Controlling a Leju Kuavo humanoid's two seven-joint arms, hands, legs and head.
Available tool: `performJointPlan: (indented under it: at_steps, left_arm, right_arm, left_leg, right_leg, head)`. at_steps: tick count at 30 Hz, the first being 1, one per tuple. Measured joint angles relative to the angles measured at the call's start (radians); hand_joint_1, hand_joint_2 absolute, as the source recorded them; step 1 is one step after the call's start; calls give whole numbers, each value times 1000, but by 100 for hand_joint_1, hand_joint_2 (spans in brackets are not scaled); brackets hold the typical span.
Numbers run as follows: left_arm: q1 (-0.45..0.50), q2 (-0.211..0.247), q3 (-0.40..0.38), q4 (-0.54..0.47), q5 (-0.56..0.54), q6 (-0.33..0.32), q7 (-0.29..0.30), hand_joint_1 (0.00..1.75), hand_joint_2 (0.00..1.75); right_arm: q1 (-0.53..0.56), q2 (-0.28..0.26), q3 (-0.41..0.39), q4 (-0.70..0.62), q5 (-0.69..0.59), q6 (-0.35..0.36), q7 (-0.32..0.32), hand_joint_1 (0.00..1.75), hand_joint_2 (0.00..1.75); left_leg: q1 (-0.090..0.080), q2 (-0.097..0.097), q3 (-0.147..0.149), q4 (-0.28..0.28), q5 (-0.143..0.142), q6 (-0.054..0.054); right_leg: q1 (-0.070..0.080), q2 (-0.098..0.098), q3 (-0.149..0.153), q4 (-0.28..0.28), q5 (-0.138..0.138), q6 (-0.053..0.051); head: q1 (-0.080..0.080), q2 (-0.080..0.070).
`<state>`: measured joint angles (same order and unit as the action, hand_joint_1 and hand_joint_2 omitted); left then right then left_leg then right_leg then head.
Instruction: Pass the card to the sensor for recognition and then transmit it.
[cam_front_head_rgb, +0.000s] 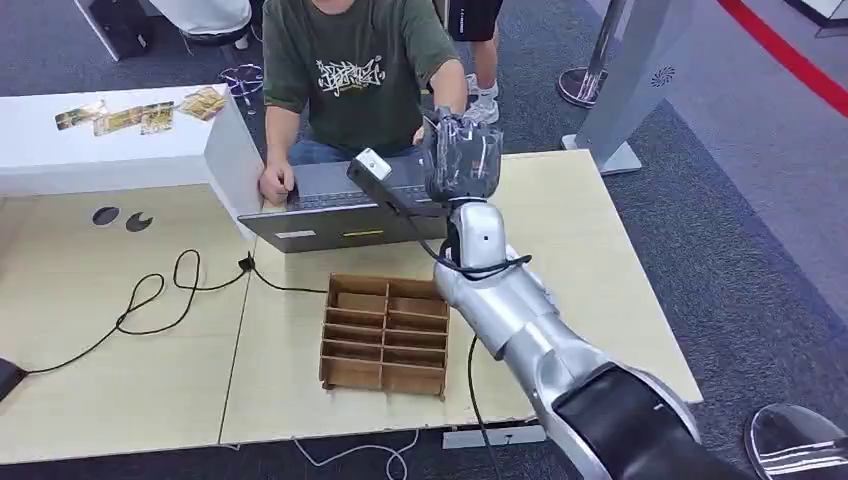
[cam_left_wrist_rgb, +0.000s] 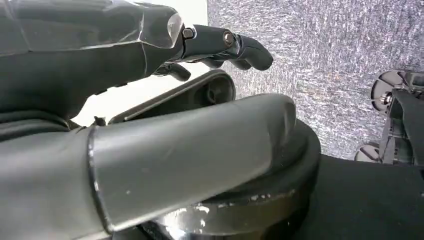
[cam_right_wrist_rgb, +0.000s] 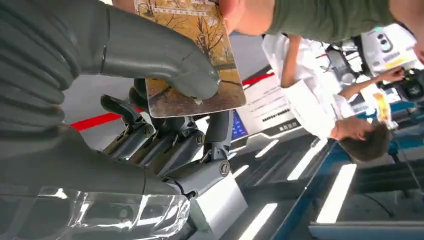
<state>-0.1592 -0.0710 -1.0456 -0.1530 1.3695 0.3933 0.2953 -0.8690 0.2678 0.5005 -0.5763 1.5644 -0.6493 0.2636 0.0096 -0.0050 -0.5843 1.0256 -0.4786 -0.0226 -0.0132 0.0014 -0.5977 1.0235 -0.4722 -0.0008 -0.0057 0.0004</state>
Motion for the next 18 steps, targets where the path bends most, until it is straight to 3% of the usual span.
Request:
performJointPlan:
  at_steps: [18]
  left_arm:
    - [-2, -3, -3, 0, -5, 0, 9, 0, 0]
  right_arm:
    - [-27, 1, 0, 102, -4, 0, 17, 175, 175]
  left_leg:
    - [0, 0, 0, 0, 0, 0]
  right_leg:
    - [0, 0, 0, 0, 0, 0]
  head:
    - [0, 0]
